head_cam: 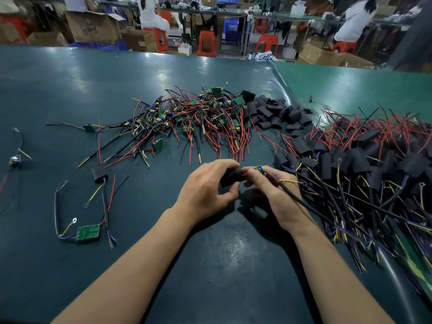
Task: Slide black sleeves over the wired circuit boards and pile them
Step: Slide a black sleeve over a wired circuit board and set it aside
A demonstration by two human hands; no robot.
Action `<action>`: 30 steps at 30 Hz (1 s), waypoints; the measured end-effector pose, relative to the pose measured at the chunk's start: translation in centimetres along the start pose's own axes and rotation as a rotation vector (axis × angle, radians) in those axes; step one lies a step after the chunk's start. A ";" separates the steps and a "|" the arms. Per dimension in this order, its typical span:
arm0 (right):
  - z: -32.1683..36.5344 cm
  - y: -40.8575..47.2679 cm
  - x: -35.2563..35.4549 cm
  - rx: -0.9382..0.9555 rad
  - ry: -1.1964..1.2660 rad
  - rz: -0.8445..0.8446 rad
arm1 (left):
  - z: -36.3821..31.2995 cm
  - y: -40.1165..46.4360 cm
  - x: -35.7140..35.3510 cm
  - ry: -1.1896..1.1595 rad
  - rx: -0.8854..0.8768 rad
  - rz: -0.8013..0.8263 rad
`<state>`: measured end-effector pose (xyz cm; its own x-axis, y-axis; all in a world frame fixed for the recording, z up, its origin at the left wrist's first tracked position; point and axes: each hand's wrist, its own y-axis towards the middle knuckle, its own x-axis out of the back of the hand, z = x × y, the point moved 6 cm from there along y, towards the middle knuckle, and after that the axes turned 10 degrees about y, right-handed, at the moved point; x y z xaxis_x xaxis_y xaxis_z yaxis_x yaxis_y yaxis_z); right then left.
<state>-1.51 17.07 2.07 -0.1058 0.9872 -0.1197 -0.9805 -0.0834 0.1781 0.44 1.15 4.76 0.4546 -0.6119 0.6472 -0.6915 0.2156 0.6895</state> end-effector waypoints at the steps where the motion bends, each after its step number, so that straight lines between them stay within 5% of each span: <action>1: -0.1 -0.1 0.0 -0.031 0.040 0.013 | 0.2 0.0 0.0 -0.011 0.007 0.001; 9: 0.1 0.1 0.7 -0.027 0.291 -0.158 | -0.5 -0.1 0.0 -0.028 -0.049 0.052; 15: -0.3 0.0 -0.2 -0.042 0.385 -0.087 | 0.0 -0.1 0.5 -0.090 0.014 0.011; 30: 0.0 -0.1 -0.3 0.092 0.031 -0.057 | 0.3 0.0 0.3 -0.126 0.006 0.008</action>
<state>-1.36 16.84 2.10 -0.0565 0.9851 -0.1622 -0.9658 -0.0127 0.2591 0.40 0.72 4.85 0.3750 -0.7007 0.6070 -0.6982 0.2172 0.6821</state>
